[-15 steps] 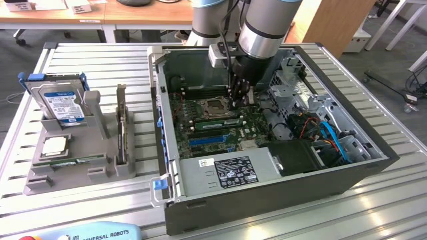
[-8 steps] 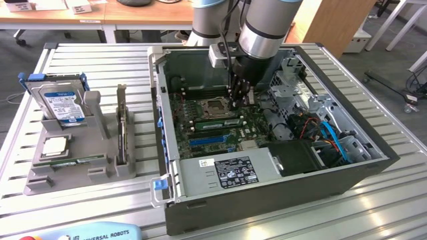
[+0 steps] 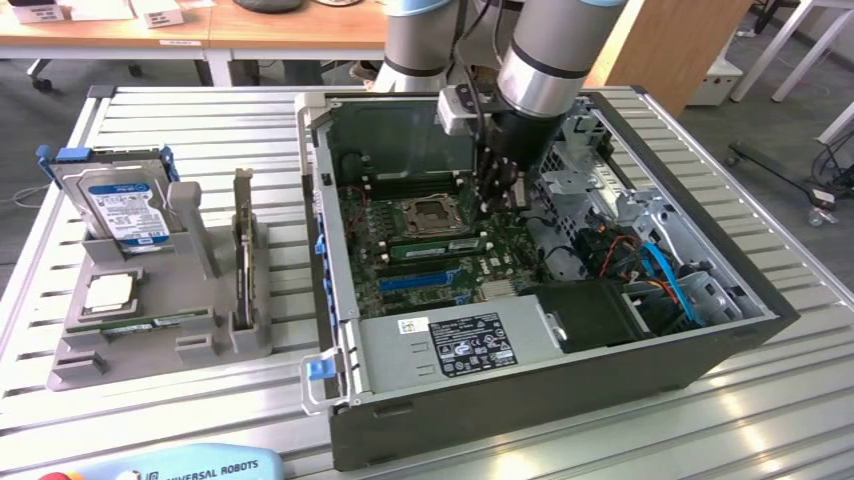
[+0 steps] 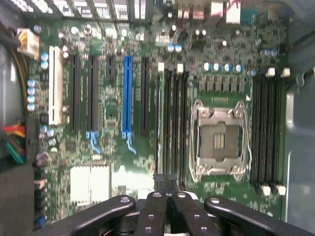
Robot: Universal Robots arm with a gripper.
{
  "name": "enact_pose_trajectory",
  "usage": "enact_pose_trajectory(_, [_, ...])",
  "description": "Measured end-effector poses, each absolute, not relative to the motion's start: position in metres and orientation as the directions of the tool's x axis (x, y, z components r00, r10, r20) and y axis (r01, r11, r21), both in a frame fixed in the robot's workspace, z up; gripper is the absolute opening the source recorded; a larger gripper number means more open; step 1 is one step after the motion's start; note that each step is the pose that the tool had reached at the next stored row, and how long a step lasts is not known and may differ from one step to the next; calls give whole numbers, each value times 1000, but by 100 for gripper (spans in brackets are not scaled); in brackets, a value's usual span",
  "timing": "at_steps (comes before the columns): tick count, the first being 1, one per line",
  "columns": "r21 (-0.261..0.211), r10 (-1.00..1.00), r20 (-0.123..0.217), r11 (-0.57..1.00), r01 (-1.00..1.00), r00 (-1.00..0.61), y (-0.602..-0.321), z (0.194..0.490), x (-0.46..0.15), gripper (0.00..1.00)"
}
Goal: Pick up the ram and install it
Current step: 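Press down the ram until it locks into place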
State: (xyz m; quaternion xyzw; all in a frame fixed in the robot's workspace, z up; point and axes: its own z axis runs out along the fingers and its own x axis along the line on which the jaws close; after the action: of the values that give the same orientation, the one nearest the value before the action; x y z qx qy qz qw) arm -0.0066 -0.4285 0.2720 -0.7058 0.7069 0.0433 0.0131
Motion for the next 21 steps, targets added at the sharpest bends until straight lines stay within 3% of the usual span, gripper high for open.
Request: enact_pose_trajectory(21, [43, -997, -82, 0, -999, -3, -428, 258, 9, 10])
